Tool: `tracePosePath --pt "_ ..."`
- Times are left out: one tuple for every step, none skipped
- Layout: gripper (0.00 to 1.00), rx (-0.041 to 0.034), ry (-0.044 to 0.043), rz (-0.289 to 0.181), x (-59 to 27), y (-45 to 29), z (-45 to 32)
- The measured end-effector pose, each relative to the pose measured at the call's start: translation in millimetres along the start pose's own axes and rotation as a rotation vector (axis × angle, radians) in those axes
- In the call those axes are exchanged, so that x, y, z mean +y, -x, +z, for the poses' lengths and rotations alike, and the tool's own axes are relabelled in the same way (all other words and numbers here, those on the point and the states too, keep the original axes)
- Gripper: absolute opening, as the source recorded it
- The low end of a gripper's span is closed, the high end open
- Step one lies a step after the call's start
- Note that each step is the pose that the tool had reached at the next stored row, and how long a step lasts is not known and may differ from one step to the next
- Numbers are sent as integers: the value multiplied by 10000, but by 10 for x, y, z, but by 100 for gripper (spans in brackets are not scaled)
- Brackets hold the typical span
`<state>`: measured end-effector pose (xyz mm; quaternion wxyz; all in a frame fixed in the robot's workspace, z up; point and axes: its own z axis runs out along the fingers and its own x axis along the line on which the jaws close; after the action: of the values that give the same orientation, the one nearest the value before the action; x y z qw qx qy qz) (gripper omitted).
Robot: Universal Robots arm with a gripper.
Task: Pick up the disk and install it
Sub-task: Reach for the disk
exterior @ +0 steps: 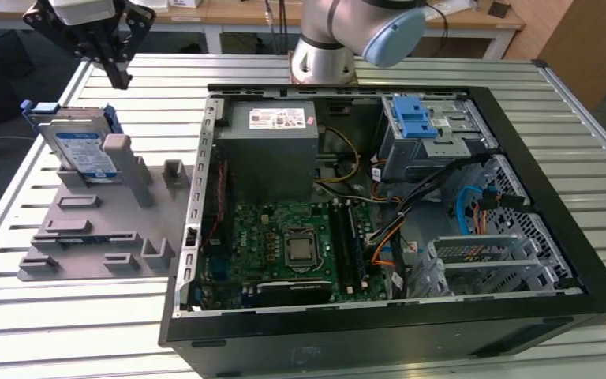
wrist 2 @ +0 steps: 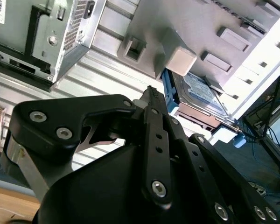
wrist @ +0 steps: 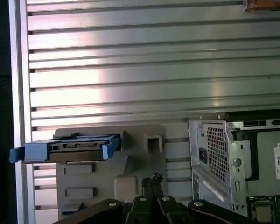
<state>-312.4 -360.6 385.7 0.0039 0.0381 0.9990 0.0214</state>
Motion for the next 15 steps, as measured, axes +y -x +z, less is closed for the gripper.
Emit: tracePosePath --pt "11 1 0 1 4 -40 2" --pt "11 1 0 1 10 -84 5" --pt "11 2 0 -1 15 -132 8" --pt "11 5 -1 -1 19 -176 11" --pt "11 6 -1 0 20 -215 14" --pt "11 8 -1 1 23 -249 17" --pt "11 10 -1 1 27 -283 19" --pt "11 12 -1 0 30 -318 22" --pt "11 13 -1 0 32 -354 25" --pt "11 16 -2 -1 34 -391 27" --pt "11 18 -2 0 36 -423 30" --pt "11 18 -2 1 37 -455 33" --pt "11 20 -2 1 37 -485 36" --pt "11 21 -2 2 37 -513 38" --pt "11 22 -2 1 36 -541 40"
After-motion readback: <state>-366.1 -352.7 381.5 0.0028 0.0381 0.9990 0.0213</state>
